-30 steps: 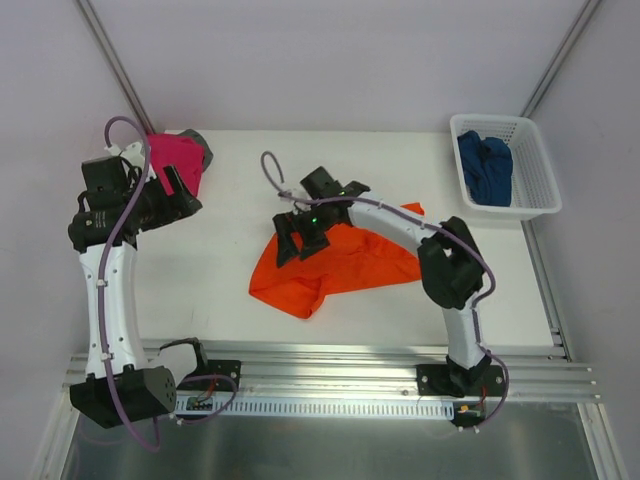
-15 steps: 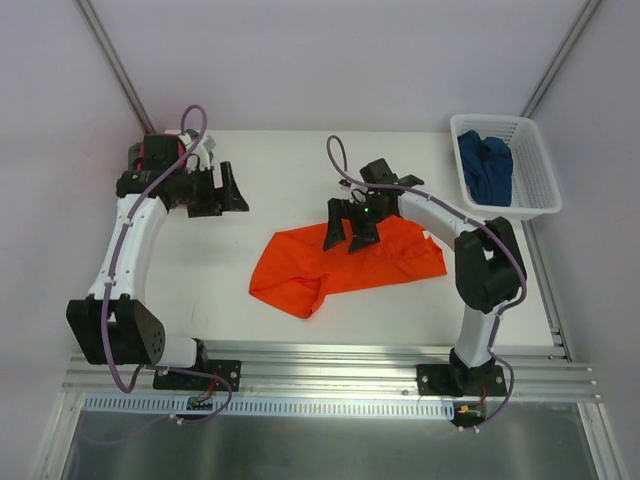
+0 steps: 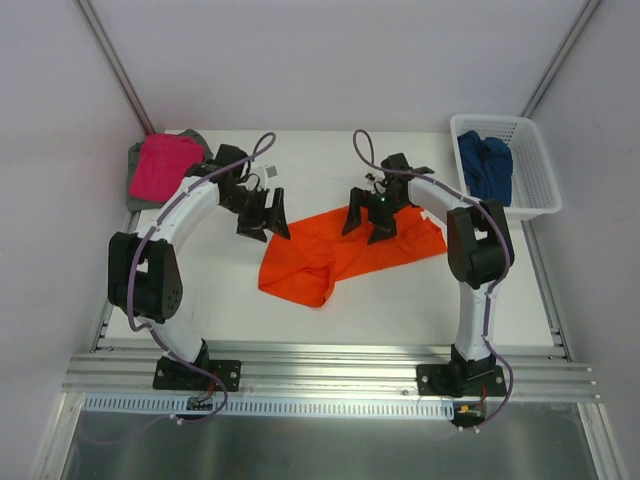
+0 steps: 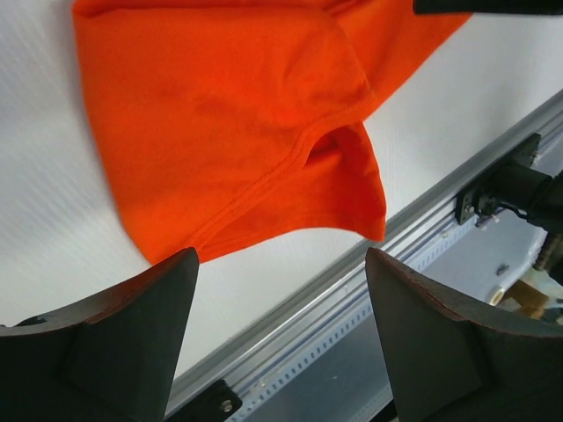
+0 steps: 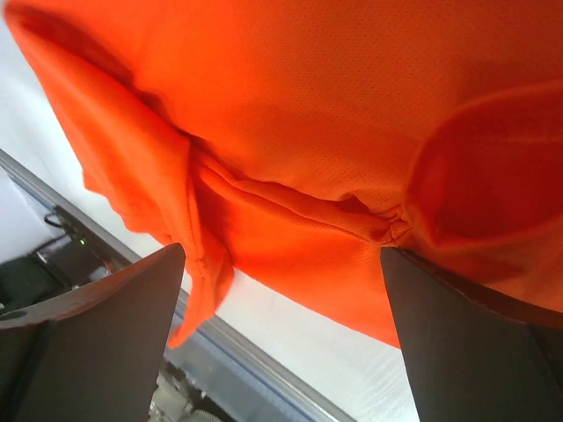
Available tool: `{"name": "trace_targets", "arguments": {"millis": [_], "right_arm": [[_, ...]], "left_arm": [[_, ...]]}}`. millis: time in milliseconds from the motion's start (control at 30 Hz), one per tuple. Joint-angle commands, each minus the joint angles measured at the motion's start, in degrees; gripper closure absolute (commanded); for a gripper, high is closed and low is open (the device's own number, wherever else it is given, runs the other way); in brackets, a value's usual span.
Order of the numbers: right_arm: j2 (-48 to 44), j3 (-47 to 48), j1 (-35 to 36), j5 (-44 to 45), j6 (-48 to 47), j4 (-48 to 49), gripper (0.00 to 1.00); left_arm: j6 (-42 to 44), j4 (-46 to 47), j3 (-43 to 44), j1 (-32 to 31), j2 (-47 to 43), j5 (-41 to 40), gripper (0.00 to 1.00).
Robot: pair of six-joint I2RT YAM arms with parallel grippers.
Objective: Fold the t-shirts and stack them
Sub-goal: Fold the tshirt
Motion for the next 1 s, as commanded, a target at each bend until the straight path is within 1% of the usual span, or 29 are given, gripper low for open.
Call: {"name": "trace_targets", "arguments": {"millis": [0,167,300,433,633,733,833,867,967], "right_arm": [[1.88,6.17,-1.06,1.25,-0.04,1.03,0.01],[6.36,9.51,-1.24,0.02,1.81,3.31,0.01],[8.12,10.75,-1.24,-0.69,2.78,2.44,0.01],[7.78,8.56,-2.03,-1.65,3.48,2.43,0.01],[6.46,6.62,-3.08,-2.80,4.62,3.49,0.01],[6.37,6.88,-3.61,-3.41,5.41,4.02,0.01],[6.11,6.88,-4.05,-3.76,6.12,4.37,0.01],[6.02,6.80,-4.05,-3.85,6.21,4.37,0.01],[5.41,6.18,-4.49,-4.46,7.17,4.72,0.01]], "left_arm": [[-1.54,-1.26,-0.43,-0.82,1.96,5.39,0.22],[-2.51,-1.70,-0.34,-2.76,6.08,8.20,0.22],[-2.51,-1.62,2.20,-5.13,9.61,9.43,0.23],[-2.95,-1.70,3.09,-8.81,12.15,10.05,0.23],[-4.35,-0.56,3.44,-11.11,13.74,9.70,0.23],[-3.65,-0.47,4.14,-11.37,15.41,6.99,0.25],[-2.42,-0.56,4.49,-11.46,16.81,1.46,0.26],[-2.25,-0.56,4.41,-11.46,17.25,-2.82,0.26],[-1.63,-1.53,3.36,-11.46,17.70,-6.37,0.26]]}}
